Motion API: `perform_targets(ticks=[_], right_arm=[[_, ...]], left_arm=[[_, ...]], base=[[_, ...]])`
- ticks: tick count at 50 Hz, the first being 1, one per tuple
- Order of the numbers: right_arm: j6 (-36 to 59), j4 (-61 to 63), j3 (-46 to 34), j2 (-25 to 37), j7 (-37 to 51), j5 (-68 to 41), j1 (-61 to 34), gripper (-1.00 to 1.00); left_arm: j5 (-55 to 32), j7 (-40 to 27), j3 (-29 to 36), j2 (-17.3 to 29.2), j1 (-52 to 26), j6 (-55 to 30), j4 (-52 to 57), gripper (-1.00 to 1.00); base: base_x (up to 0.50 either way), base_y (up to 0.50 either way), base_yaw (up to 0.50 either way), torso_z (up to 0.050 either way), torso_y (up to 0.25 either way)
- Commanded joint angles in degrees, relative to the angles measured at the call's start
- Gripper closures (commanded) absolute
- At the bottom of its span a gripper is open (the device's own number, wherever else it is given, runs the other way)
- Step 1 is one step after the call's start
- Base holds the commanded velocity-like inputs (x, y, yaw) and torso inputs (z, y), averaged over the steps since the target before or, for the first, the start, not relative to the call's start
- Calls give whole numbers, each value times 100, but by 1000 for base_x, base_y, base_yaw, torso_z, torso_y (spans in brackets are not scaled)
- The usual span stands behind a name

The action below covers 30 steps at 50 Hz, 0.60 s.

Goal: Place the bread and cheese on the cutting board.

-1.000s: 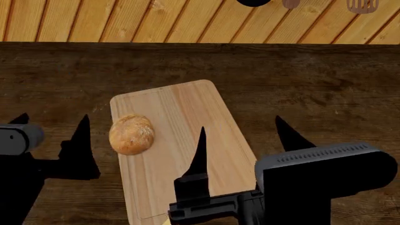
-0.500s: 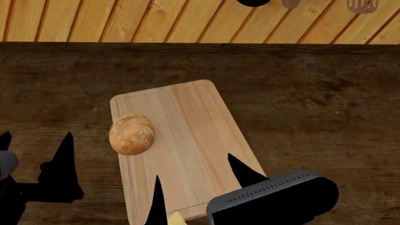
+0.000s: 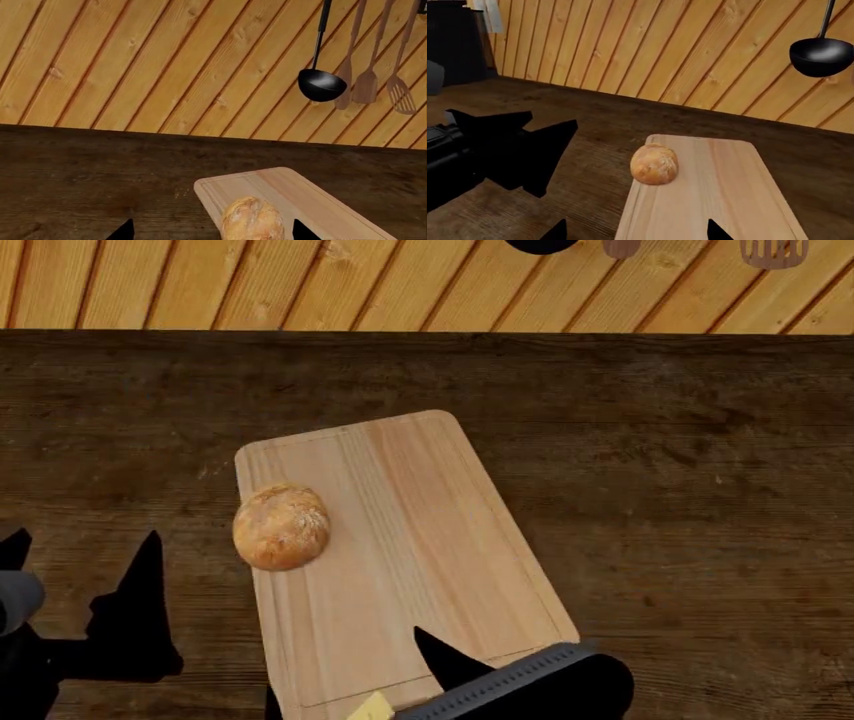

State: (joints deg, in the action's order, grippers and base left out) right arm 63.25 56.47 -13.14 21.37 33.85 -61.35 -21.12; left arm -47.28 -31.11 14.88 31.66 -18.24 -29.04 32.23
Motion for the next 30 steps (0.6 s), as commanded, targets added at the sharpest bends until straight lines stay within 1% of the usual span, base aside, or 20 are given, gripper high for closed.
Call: perform_targets(ticks=[1,11,30], right_arm=[[-275,-402,-544,27,-287,517,76,-100],[-569,-664,-795,73,-509,937,234,-100],[-744,-950,-1046,106,-610,1184,350,-100]], left_arm=[[-34,23,-28,17,55,49,-11,-100],[-28,18,-49,32,124,98,-16,-100],[-56,-17,-58,64,157,110,54,-100]], base=[[0,0,0,0,0],[0,0,0,0,0],[0,0,0,0,0]])
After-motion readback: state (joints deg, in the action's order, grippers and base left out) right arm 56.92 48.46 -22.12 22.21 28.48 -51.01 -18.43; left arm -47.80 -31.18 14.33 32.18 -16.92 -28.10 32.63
